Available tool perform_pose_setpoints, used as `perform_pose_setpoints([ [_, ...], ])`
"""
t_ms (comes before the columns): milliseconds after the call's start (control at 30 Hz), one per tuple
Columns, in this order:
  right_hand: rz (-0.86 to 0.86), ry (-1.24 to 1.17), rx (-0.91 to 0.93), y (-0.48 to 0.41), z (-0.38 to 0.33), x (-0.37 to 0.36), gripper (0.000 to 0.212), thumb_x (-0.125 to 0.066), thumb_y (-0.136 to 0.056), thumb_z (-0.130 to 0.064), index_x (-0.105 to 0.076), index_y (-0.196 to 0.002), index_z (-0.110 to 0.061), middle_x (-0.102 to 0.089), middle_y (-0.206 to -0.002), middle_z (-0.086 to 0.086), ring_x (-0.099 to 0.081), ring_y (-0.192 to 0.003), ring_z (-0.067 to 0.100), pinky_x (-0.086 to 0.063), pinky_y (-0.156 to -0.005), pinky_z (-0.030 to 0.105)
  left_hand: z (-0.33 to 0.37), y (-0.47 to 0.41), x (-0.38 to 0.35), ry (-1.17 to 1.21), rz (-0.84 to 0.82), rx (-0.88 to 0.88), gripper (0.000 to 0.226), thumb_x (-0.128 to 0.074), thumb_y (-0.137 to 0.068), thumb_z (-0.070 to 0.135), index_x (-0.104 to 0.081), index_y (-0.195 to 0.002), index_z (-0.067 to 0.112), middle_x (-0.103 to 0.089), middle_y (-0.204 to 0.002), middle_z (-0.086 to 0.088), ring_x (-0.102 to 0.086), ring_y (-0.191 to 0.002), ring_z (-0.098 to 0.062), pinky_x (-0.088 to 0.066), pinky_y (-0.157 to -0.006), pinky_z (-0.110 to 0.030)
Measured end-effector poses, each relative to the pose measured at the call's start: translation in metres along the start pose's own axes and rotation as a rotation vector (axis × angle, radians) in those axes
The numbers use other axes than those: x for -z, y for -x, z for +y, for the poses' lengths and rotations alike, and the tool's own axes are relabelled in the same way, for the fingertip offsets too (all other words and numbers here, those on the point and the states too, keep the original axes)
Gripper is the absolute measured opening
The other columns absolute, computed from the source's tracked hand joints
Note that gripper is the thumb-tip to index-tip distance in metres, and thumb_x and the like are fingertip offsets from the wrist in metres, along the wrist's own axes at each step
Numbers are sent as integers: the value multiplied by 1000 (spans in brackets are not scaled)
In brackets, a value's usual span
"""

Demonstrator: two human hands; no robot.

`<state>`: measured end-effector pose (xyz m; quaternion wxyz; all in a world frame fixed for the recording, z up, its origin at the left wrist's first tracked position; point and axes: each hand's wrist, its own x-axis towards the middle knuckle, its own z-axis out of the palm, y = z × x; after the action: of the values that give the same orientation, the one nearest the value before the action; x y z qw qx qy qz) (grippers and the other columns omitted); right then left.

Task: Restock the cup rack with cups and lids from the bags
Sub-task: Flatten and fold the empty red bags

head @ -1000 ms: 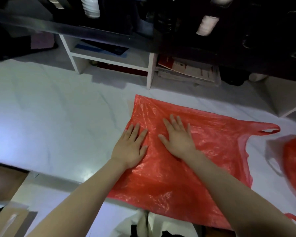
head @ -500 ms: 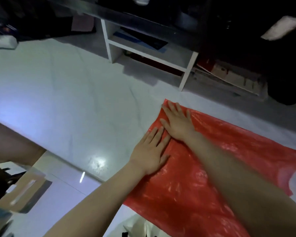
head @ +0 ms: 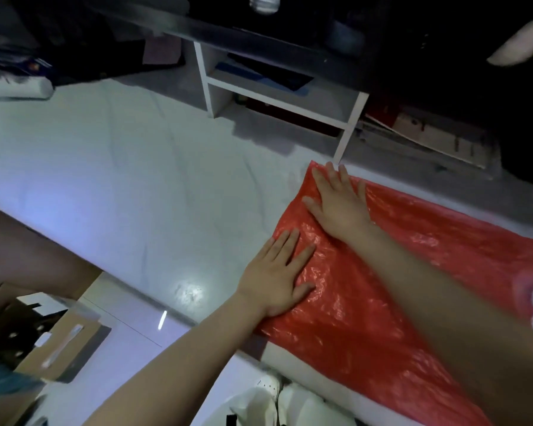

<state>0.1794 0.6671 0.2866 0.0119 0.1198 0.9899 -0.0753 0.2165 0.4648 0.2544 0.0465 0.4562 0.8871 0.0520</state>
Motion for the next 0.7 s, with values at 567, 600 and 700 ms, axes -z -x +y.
perform_pose_setpoints([
  [567, -71, -122, -373, 296, 73, -6, 69, -26, -92, -61, -5, -152, -34, 4, -160, -5, 6, -147, 15, -5, -120, 42, -33, 12, 8, 165, 137, 33, 65, -27, -96, 54, -9, -151, 26, -7, -159, -4, -4, -147, -19, -3, -118, -33],
  [600, 12, -181, -371, 299, 74, -3, 64, -36, -95, -52, -15, -152, -30, -5, -160, -2, -1, -147, 17, -9, -119, 41, -34, 18, 11, 209, 177, 53, 62, -36, -98, 45, -14, -151, 23, -12, -159, -5, -7, -146, -19, -5, -118, -33],
  [700, 327, -289, -353, 316, 78, 10, 47, -52, -95, -24, -44, -141, -19, -36, -149, -1, -25, -141, 18, -23, -114, 38, -25, 41, 15, 355, 252, 124, 52, -45, -98, 34, -35, -146, 19, -28, -154, -5, -20, -144, -20, -15, -115, -32],
])
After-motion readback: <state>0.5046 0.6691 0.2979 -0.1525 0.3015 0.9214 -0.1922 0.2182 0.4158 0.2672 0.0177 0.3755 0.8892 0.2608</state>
